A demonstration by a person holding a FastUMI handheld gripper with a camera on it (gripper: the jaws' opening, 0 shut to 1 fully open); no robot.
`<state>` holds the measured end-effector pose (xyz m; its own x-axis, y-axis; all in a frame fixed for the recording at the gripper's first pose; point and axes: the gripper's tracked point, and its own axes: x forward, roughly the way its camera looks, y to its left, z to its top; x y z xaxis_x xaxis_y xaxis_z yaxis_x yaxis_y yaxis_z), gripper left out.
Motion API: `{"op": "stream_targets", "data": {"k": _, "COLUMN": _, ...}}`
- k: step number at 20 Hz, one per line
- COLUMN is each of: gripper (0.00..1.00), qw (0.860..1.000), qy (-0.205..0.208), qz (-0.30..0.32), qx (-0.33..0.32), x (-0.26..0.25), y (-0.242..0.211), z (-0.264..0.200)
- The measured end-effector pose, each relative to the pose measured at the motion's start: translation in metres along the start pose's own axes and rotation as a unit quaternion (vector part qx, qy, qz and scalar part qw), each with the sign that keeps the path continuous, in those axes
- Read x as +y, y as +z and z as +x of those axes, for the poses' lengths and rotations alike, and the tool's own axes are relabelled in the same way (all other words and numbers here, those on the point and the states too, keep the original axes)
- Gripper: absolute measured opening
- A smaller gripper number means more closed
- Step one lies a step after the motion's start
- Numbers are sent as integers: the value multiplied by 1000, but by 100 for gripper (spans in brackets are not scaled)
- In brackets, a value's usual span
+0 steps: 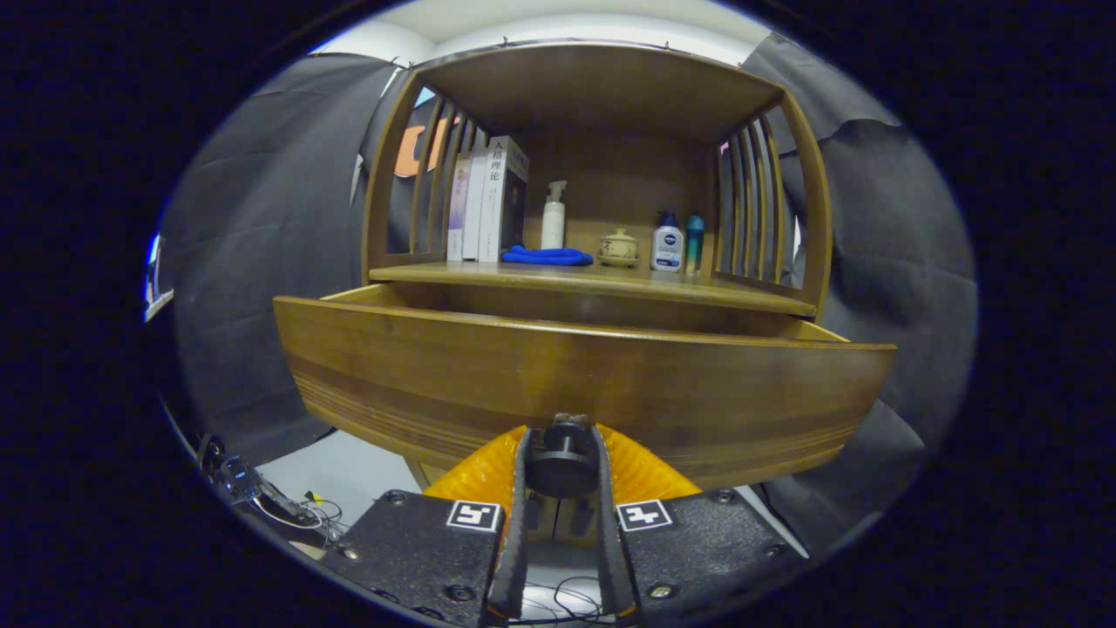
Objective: Pull open the drawer, take out the items inside it, and place them on the countertop above the cabinet.
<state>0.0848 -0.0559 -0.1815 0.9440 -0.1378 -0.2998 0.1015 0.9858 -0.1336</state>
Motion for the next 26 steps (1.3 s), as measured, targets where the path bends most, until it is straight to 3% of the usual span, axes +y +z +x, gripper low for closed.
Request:
{"op": "stream_targets", "data": {"k": 11, "gripper": 35, "qw": 999, "qy": 34, "qz": 5, "qx": 8, "x": 12, "y": -28, "z": -73}}
{"op": "stream_targets", "data": {"k": 16, "gripper": 36, "qw": 999, "qy": 31, "qz": -11, "qx": 36, "x": 14, "y": -34, "z": -80}}
{"op": "stream_targets", "data": {"k": 20, "gripper": 49, "qw": 995, "qy": 53, "qz": -31, "qx": 77, "x": 14, "y": -29, "z": -91}}
{"op": "stream_targets", "data": {"k": 26, "gripper": 73, "qw": 991, "qy": 110, "qz": -2, "qx": 72, "x": 18, "y": 37, "z": -124}}
